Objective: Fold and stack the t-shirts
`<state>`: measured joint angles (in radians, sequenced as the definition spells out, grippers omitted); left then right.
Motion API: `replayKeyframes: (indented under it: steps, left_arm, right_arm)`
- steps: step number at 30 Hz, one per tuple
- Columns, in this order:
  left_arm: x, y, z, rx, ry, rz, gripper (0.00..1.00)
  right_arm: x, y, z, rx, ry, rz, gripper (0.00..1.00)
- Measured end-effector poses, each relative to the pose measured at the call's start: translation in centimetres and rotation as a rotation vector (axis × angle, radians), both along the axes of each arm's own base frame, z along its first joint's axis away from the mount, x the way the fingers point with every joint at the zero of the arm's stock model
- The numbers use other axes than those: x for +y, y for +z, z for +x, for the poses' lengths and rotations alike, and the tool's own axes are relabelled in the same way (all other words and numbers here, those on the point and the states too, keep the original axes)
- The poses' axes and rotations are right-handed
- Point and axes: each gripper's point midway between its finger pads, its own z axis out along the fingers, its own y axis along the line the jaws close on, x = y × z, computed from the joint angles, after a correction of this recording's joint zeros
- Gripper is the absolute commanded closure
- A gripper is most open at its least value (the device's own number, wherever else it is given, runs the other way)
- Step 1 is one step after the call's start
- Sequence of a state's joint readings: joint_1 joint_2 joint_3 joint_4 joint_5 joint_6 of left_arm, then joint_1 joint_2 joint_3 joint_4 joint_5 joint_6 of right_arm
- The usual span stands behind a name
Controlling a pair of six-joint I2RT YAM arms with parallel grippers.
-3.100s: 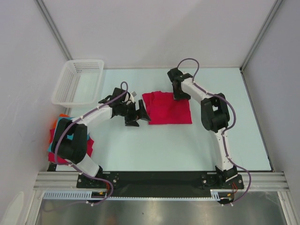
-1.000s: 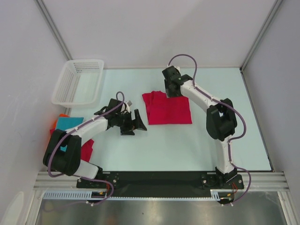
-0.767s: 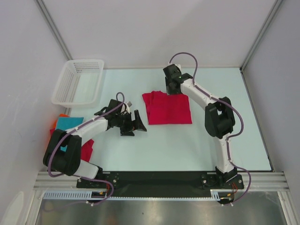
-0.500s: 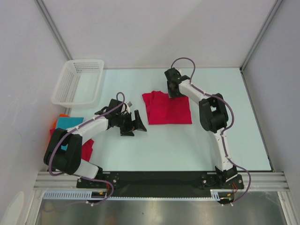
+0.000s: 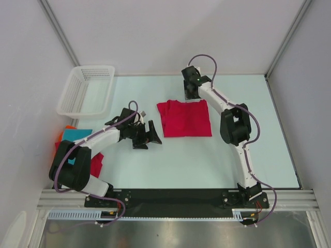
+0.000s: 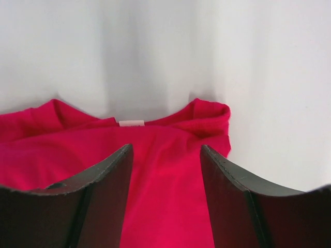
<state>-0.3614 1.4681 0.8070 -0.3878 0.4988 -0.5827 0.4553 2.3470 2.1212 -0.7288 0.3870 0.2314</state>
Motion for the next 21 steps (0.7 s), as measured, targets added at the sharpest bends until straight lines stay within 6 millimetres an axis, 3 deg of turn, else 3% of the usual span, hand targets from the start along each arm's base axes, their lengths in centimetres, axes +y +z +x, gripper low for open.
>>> replayKeyframes:
  steps: [6, 10, 12, 14, 15, 16, 18, 19, 21]
  left_arm:
    - [0.0, 0.2, 0.1, -0.002, 0.0, 0.0, 0.04]
    - [-0.7, 2.1, 2.1, -0.061, -0.018, -0.013, 0.04]
    - [-1.4, 3.5, 3.9, -0.12, -0.034, -0.027, 0.05]
    - [-2.1, 4.8, 5.5, -0.173, -0.051, -0.043, 0.17]
    - [-2.5, 5.5, 6.4, -0.2, -0.062, -0.055, 0.3]
    - [-2.9, 6.1, 7.1, -0.221, -0.073, -0.069, 0.68]
    - [-3.8, 7.0, 8.7, -0.267, -0.094, -0.097, 0.93]
    - [-4.1, 7.1, 9.2, -0.279, -0.101, -0.104, 1.0]
    - [-4.7, 7.1, 10.5, -0.295, -0.108, -0.116, 0.97]
  right_arm:
    - [-0.2, 4.8, -1.3, -0.058, -0.002, 0.014, 0.4]
    - [-0.6, 8.8, -4.7, -0.102, -0.015, 0.06, 0.4]
    - [-0.8, 10.1, -7.5, -0.114, -0.019, 0.095, 0.4]
    - [-0.7, 10.4, -10.3, -0.116, -0.015, 0.126, 0.4]
    - [-0.5, 10.3, -11.9, -0.11, -0.011, 0.138, 0.4]
    - [-0.2, 9.9, -13.6, -0.095, -0.005, 0.149, 0.4]
    - [0.8, 8.7, -17.0, -0.065, 0.022, 0.169, 0.4]
    - [1.4, 7.9, -18.7, -0.044, 0.038, 0.172, 0.4]
    - [2.6, 6.5, -21.6, -0.007, 0.071, 0.174, 0.4]
